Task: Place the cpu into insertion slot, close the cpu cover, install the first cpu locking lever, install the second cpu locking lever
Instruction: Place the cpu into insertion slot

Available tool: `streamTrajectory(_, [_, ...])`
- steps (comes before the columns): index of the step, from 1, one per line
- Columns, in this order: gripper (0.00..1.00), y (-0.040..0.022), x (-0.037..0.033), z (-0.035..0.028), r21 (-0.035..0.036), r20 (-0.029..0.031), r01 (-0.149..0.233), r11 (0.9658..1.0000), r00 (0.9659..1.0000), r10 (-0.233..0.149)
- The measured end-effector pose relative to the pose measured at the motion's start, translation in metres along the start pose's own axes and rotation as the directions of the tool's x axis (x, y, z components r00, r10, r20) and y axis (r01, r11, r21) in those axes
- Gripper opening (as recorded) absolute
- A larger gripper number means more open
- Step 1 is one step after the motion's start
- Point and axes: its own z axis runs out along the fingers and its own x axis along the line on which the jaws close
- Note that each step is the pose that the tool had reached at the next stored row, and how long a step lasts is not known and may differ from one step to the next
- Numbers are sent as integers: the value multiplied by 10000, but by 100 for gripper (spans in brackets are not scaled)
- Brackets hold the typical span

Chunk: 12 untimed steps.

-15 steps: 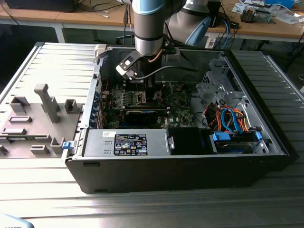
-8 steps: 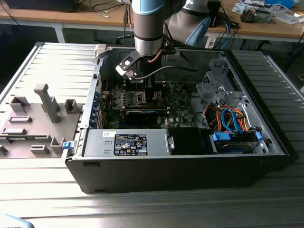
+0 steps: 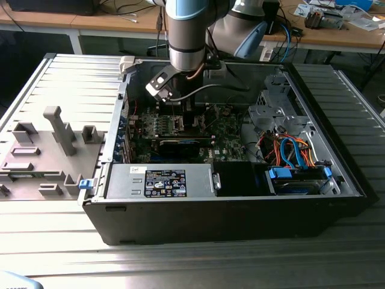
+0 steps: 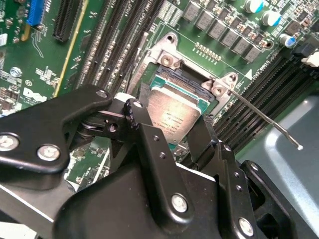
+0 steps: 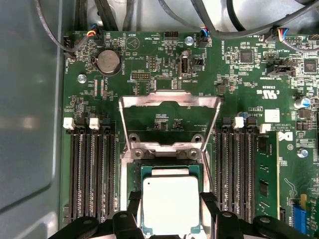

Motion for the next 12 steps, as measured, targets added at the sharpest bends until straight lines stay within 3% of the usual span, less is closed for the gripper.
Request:
streamTrajectory(2, [55, 0, 37, 1, 1, 6, 18, 10000, 10000, -18])
streamTrajectory(4, [55, 0, 53, 8, 1, 53, 40, 10000, 10000, -40])
streamTrajectory(12, [55, -2, 58, 68, 6, 172, -123, 9999, 9998, 123])
